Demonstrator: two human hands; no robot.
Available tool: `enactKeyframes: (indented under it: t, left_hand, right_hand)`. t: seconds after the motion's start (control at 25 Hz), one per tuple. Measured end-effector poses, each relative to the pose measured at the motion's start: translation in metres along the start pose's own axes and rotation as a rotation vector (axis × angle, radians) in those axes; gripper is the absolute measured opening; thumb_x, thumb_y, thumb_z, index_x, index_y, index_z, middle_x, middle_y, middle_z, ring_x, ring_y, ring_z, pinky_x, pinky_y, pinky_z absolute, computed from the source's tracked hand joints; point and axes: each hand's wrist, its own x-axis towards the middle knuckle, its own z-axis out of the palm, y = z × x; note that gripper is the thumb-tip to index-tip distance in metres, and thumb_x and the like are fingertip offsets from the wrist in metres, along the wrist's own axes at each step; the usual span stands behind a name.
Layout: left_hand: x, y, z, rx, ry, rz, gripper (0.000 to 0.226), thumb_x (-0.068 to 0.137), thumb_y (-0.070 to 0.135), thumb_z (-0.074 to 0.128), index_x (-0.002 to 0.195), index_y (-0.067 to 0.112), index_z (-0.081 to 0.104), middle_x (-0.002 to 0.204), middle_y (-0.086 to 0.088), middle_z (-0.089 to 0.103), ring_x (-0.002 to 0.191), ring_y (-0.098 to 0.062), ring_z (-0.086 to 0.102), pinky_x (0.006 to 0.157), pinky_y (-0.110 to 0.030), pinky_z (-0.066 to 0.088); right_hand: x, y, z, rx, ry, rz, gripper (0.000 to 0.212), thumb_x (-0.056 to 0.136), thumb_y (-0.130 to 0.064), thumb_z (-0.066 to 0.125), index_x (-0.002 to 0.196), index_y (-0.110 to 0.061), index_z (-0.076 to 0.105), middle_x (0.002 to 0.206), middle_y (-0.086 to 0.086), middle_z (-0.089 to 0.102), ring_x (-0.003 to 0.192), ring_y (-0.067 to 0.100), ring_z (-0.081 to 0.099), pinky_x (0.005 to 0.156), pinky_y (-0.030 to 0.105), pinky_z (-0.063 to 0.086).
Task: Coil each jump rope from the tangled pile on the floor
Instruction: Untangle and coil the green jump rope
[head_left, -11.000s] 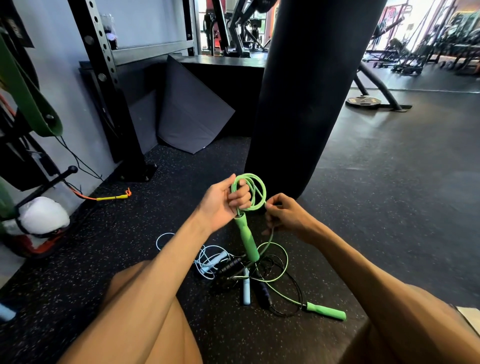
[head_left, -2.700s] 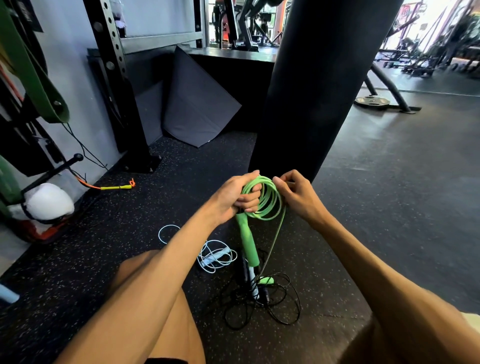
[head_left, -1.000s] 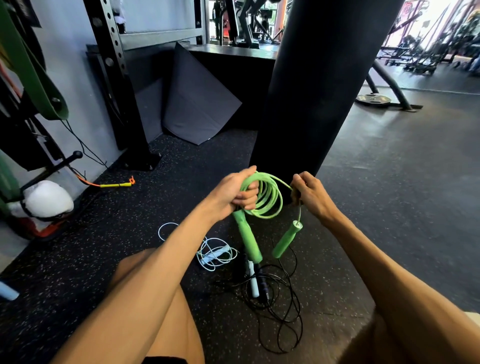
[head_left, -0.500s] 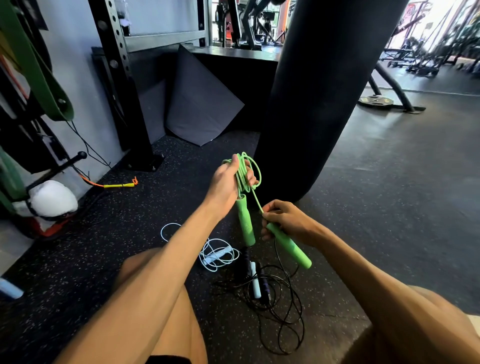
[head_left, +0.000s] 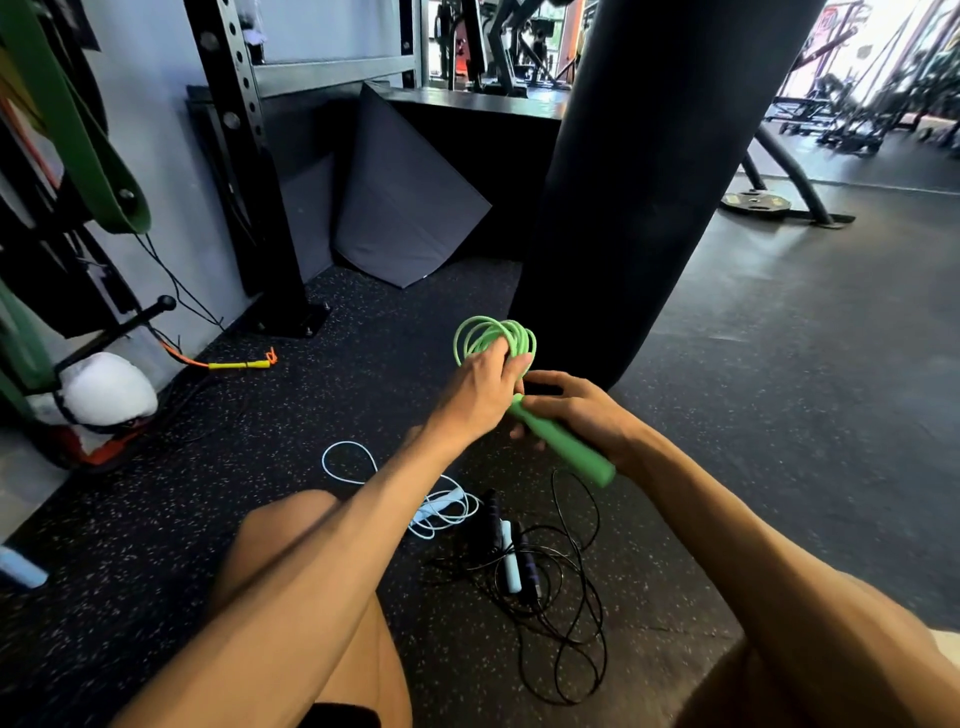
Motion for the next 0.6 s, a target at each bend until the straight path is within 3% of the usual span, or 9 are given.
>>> enactKeyframes:
  t: [0.12, 0.24, 0.32, 0.44, 0.56, 0.6]
  left_hand:
    - [-0.004, 0.003, 0.003, 0.163, -0.120, 0.059, 0.023, 0.102, 0.029, 0.046, 0.096, 0.009, 0.055, 0.086, -0.011, 0.066, 0.078, -0.029, 0.062, 0.064, -0.035, 0.040]
    - [-0.009, 0.003, 0.007, 0.215, -0.250, 0.086, 0.025, 0.101, 0.030, 0.045, 0.102, 0.008, 0.057, 0.101, -0.012, 0.064, 0.090, -0.030, 0.062, 0.074, -0.044, 0.049]
    - [-0.010, 0.004, 0.008, 0.245, -0.323, 0.064, 0.027, 0.102, 0.032, 0.042, 0.104, 0.009, 0.057, 0.106, -0.011, 0.063, 0.094, -0.029, 0.062, 0.079, -0.048, 0.050]
    - [-0.013, 0.004, 0.009, 0.290, -0.375, 0.067, 0.027, 0.102, 0.031, 0.041, 0.103, 0.009, 0.057, 0.108, -0.011, 0.061, 0.097, -0.031, 0.061, 0.078, -0.043, 0.047]
    - [-0.016, 0.000, 0.007, 0.299, -0.343, 0.097, 0.026, 0.101, 0.028, 0.046, 0.098, 0.006, 0.059, 0.100, -0.009, 0.059, 0.093, -0.029, 0.059, 0.074, -0.038, 0.043]
    - [-0.017, -0.004, 0.005, 0.277, -0.300, 0.121, 0.025, 0.099, 0.028, 0.049, 0.096, 0.006, 0.061, 0.097, -0.008, 0.058, 0.092, -0.027, 0.058, 0.075, -0.039, 0.045]
  right_hand:
    - [0.002, 0.003, -0.002, 0.049, 0.046, 0.031, 0.045, 0.106, -0.029, 0.040, 0.129, 0.007, 0.051, 0.101, 0.027, 0.064, 0.073, 0.029, 0.069, 0.056, 0.029, 0.056]
    - [0.006, 0.008, -0.001, 0.106, 0.045, 0.054, 0.065, 0.103, -0.050, 0.035, 0.128, 0.006, 0.055, 0.111, 0.038, 0.059, 0.094, 0.039, 0.062, 0.076, 0.041, 0.058]
    - [0.007, 0.009, 0.001, 0.102, 0.047, 0.052, 0.064, 0.103, -0.049, 0.033, 0.128, 0.006, 0.054, 0.110, 0.036, 0.059, 0.098, 0.039, 0.059, 0.079, 0.043, 0.057]
    - [0.010, 0.012, 0.004, 0.085, 0.114, 0.042, 0.048, 0.107, -0.037, 0.032, 0.120, 0.003, 0.056, 0.099, 0.026, 0.061, 0.087, 0.035, 0.061, 0.075, 0.043, 0.058]
    - [0.014, 0.015, 0.011, -0.024, 0.191, -0.017, 0.035, 0.108, -0.024, 0.031, 0.093, -0.005, 0.057, 0.081, 0.012, 0.058, 0.071, 0.017, 0.056, 0.067, 0.024, 0.052]
    - [0.014, 0.012, 0.015, -0.058, 0.213, -0.030, 0.032, 0.108, -0.023, 0.032, 0.093, -0.006, 0.055, 0.078, 0.008, 0.055, 0.068, 0.014, 0.054, 0.064, 0.021, 0.049]
